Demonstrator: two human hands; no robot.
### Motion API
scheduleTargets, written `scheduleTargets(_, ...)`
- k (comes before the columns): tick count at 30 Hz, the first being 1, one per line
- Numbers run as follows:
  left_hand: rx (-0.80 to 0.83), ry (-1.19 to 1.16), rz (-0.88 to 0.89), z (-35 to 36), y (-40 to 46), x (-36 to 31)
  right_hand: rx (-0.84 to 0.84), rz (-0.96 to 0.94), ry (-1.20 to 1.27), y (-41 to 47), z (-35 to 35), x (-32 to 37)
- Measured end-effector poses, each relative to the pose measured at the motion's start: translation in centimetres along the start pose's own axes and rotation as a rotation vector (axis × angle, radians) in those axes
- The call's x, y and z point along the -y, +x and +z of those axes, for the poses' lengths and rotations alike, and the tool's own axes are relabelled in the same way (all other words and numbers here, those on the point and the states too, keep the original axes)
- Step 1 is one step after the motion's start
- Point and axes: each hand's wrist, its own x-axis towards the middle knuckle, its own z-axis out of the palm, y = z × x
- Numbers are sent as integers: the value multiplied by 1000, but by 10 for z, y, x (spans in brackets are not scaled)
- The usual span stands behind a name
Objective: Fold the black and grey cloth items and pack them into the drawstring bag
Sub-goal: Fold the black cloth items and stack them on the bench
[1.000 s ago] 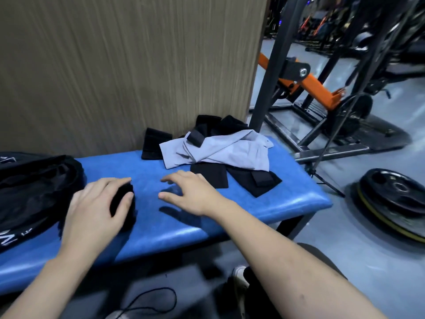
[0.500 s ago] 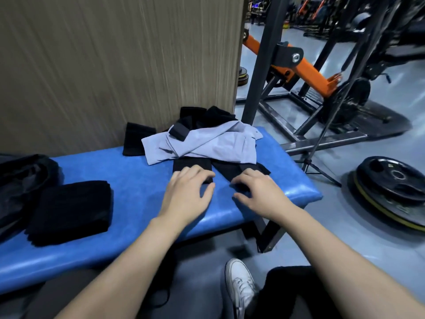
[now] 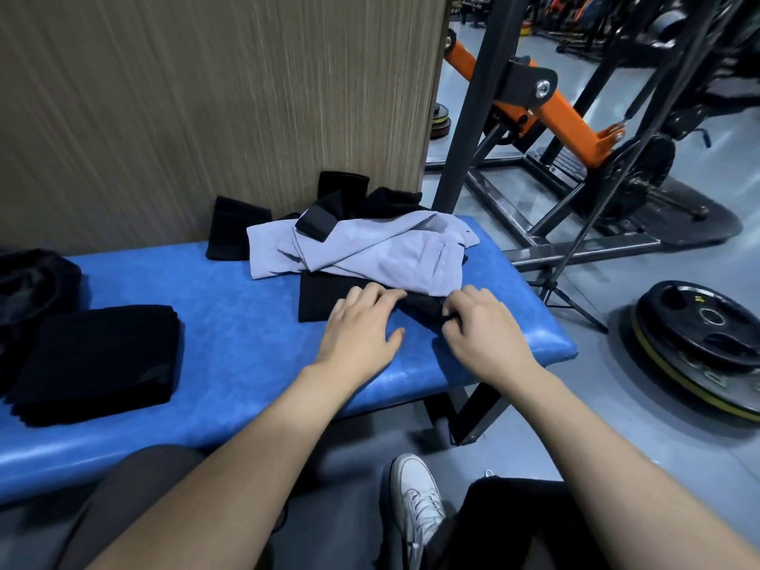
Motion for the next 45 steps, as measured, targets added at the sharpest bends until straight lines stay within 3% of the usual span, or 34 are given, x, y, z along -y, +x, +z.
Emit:
scheduleTargets(8,-27,-66,-38,-1,7,-6,-244,102,428,-27,-39,6)
scheduleTargets(14,-146,-126,-65,-1,19,-11,-430,83,666,-35,-59,5)
scheduleTargets(18,-285,-194,-45,-12,26,-10,-483,66,670,-33,-77,9)
scheduleTargets(24,-357,-447,109,-45,27,-23,-598,78,701,-18,-119,6)
scheduleTargets(30,-194,-730,70,-66,14,-38,-655,12,667,-3,-173,8)
scheduleTargets(34,50,-843,95,-68,5,-29,-537,90,793,7,-188,10)
scheduleTargets(36,82,-834,90,-72,1,-16,-433,97,839,12,-187,7)
scheduleTargets(41,-165,-697,-129,-98,-9,26,-131,45,919,17,-162,9)
scheduleTargets(45,-350,-670,-276,-127,-33,57,-70,-67,797,19,-120,25)
